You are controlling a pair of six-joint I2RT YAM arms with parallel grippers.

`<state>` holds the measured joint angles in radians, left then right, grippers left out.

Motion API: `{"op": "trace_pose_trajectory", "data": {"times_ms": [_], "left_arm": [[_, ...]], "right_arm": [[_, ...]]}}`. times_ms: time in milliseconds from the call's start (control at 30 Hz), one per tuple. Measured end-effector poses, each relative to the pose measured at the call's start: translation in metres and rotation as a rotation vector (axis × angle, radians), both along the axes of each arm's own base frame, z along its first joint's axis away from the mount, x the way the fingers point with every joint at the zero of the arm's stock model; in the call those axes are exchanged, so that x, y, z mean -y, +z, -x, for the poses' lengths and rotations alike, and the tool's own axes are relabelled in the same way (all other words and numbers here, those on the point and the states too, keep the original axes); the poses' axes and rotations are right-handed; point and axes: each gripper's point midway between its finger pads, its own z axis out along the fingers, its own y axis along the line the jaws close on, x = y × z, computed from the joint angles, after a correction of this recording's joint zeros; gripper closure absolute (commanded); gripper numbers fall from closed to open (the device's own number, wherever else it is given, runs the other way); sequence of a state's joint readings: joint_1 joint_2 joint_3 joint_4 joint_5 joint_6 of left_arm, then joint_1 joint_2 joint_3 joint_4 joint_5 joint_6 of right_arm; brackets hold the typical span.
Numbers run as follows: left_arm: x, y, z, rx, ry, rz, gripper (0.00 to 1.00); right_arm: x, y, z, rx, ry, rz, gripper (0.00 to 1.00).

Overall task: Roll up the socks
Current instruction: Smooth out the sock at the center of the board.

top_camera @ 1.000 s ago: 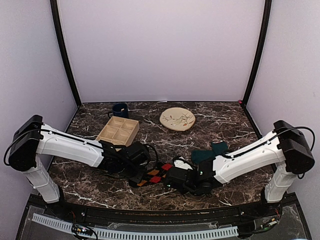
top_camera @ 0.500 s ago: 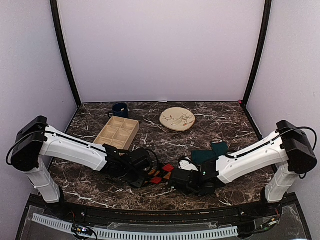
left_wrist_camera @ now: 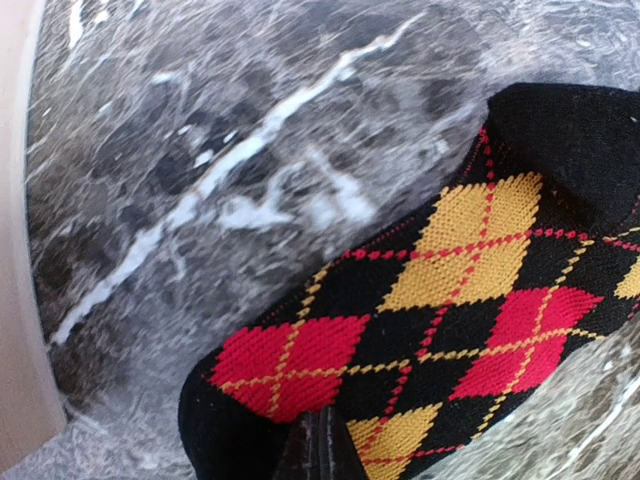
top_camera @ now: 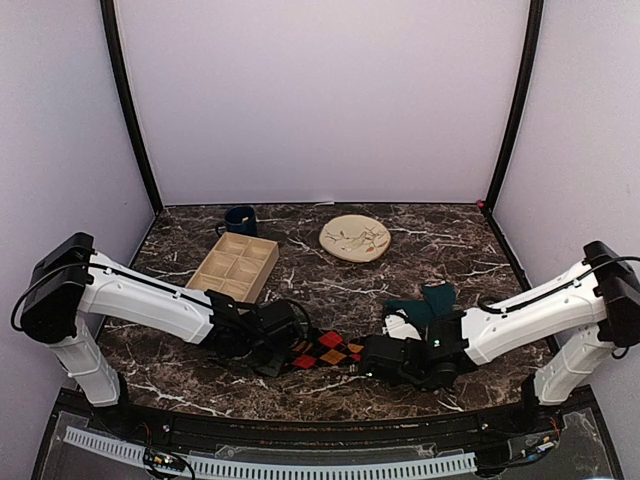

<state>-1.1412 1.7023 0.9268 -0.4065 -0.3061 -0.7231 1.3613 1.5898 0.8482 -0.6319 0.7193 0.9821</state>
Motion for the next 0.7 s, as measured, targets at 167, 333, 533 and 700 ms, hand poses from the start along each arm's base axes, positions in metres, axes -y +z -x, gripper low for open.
{"op": "trace_pose_trajectory", "data": {"times_ms": [167,333,533,700], "left_arm": [[-0.011,0.0,0.003,-0.002,0.017,-0.025,1.0],[-0.015,0.0,0.003,-0.001,0.024,-0.038,1.0],[-0.019,0.0,0.004,-0.001,0.026,-0.056,1.0],[-0.02,0.0,0.004,0.001,0.027,-0.061,1.0]], "right_arm": [[-0.01,0.03,-0.002,0.03,0.008,-0.13,0.43],[-0.02,0.029,-0.008,0.023,0.016,-0.156,0.32],[-0.029,0.016,-0.015,-0.027,-0.008,-0.204,0.32],[-0.025,0.001,-0.023,-0.077,-0.05,-0.27,0.33]]}}
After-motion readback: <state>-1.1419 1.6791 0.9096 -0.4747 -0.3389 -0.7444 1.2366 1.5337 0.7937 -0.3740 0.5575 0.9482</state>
